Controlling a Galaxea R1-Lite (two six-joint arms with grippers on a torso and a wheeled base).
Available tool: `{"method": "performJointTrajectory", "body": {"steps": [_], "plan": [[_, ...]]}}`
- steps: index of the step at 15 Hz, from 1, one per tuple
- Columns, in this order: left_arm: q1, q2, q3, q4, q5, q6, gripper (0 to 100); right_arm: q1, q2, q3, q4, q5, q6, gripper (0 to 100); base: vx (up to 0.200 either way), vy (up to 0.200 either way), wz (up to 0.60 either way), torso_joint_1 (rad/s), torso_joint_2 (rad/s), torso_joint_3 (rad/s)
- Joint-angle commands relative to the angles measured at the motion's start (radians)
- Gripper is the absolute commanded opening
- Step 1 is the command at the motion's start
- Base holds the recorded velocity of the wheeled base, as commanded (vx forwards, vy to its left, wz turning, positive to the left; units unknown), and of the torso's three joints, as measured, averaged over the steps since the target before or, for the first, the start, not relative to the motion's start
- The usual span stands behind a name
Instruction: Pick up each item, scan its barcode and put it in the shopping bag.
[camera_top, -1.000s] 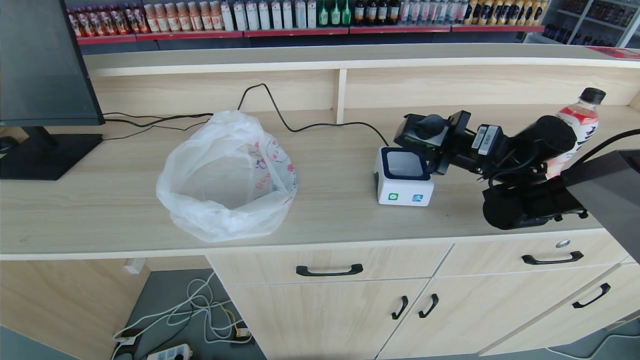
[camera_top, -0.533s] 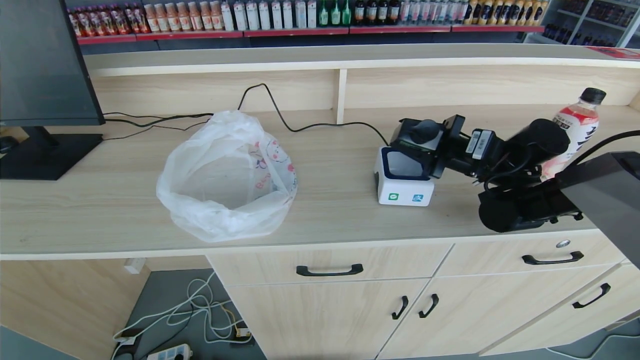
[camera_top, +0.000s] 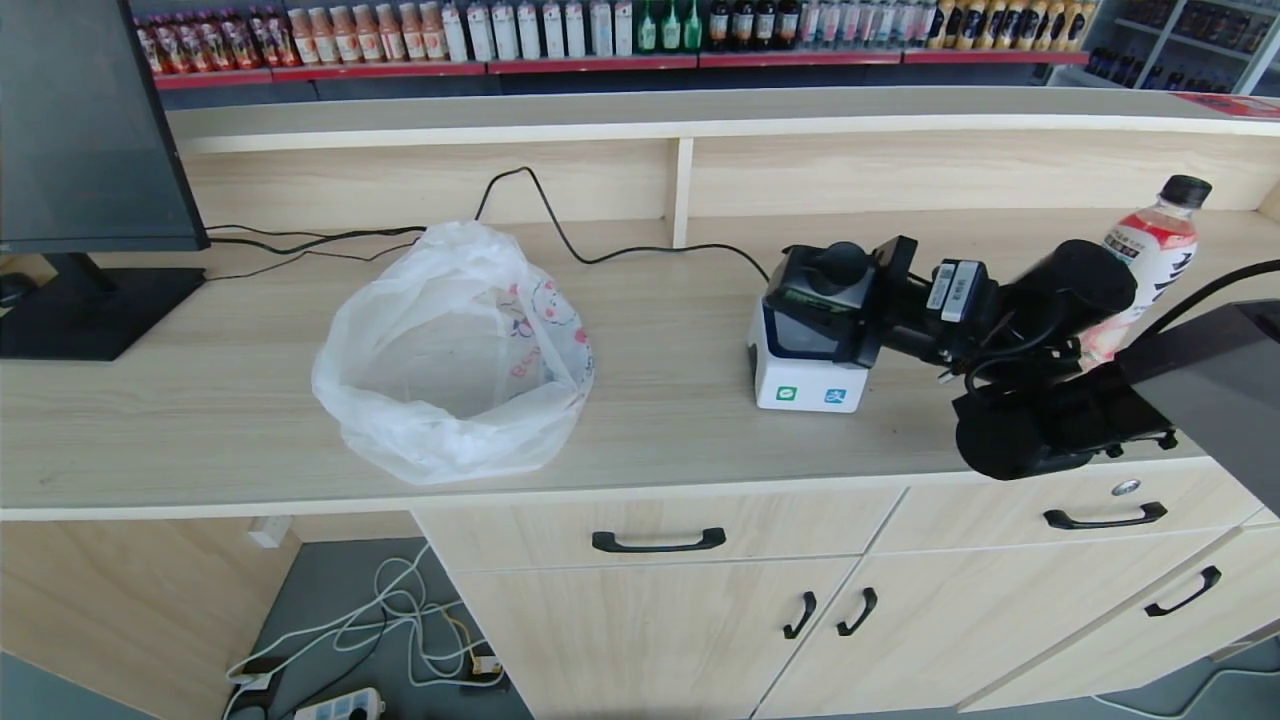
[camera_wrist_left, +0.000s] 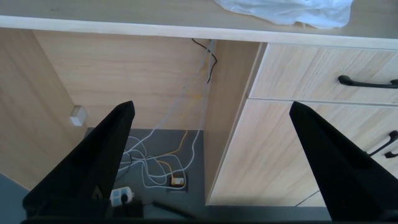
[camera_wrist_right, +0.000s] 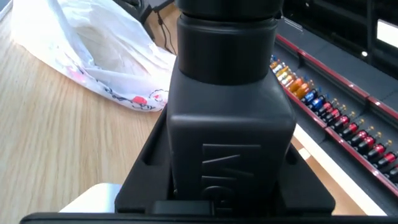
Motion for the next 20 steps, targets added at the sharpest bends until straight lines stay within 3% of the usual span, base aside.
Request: {"method": "performJointTrajectory", "body": {"steps": [1,6,8,10,14,16,18,19,20], "plan": [[0.0,0.002,0.0,0.0,0.0,-0.001,100,0.017,-0.091,0.091,-0.002,-0.012,0.006,0,0.0,0.0,0.0,0.0,0.0,0.0],[0.0,0.002,0.0,0.0,0.0,0.0,100,0.117,-0.215,0.361,-0.002,-0.041,0.038,0,0.0,0.0,0.0,0.0,0.0,0.0],[0.0,0.002,0.0,0.0,0.0,0.0,100,0.115,-0.269,0.45,-0.002,-0.13,0.07,0,0.0,0.0,0.0,0.0,0.0,0.0],[0.0,0.002,0.0,0.0,0.0,0.0,100,0.131,-0.306,0.496,-0.002,-0.318,0.116,0,0.0,0.0,0.0,0.0,0.0,0.0],[0.0,0.002,0.0,0.0,0.0,-0.001,100,0.16,-0.343,0.503,-0.002,-0.441,0.156,0,0.0,0.0,0.0,0.0,0.0,0.0],[0.0,0.002,0.0,0.0,0.0,-0.001,100,0.203,-0.406,0.546,-0.002,-0.668,0.224,0,0.0,0.0,0.0,0.0,0.0,0.0],[0.0,0.002,0.0,0.0,0.0,-0.001,100,0.341,-0.465,0.638,-0.002,-0.955,0.331,0,0.0,0.0,0.0,0.0,0.0,0.0],[0.0,0.002,0.0,0.0,0.0,0.0,100,0.387,-0.478,0.67,-0.002,-1.053,0.345,0,0.0,0.0,0.0,0.0,0.0,0.0],[0.0,0.002,0.0,0.0,0.0,0.0,100,0.397,-0.482,0.664,-0.002,-1.079,0.351,0,0.0,0.0,0.0,0.0,0.0,0.0]]}}
